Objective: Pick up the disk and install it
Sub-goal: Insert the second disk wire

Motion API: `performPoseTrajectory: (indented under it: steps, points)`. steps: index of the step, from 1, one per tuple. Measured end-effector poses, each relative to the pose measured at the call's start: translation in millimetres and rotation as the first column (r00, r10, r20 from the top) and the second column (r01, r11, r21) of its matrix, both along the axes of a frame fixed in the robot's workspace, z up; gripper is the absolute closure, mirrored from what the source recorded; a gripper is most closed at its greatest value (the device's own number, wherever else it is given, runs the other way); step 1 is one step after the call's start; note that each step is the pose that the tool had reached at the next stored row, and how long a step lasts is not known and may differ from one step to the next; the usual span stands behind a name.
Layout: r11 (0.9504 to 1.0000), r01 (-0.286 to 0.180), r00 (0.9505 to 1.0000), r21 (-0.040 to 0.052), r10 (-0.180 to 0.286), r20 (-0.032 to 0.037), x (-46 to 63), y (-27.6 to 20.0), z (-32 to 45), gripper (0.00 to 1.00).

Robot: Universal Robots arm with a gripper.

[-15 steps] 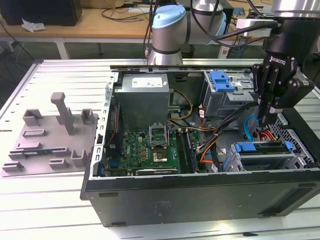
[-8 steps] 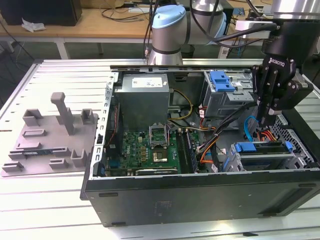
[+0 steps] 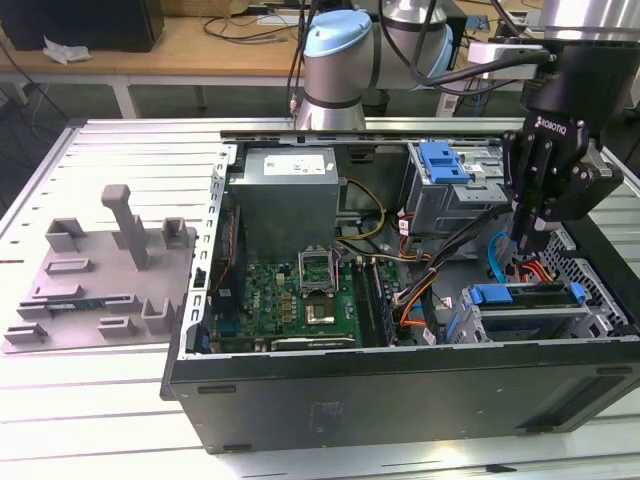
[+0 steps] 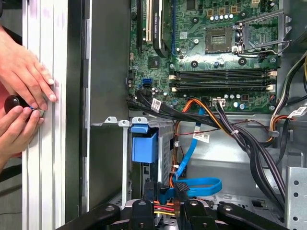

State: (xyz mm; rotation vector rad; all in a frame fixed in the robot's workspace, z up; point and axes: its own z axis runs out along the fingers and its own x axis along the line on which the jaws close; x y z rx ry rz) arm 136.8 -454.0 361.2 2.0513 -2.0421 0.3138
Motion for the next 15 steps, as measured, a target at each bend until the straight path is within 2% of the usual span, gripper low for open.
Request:
performPoseTrajectory:
  steps: [15]
  points:
    - [1.0,0.0,1.0,0.0011,0.0,0.0054,-1.7,-0.1,-1.3,0.69]
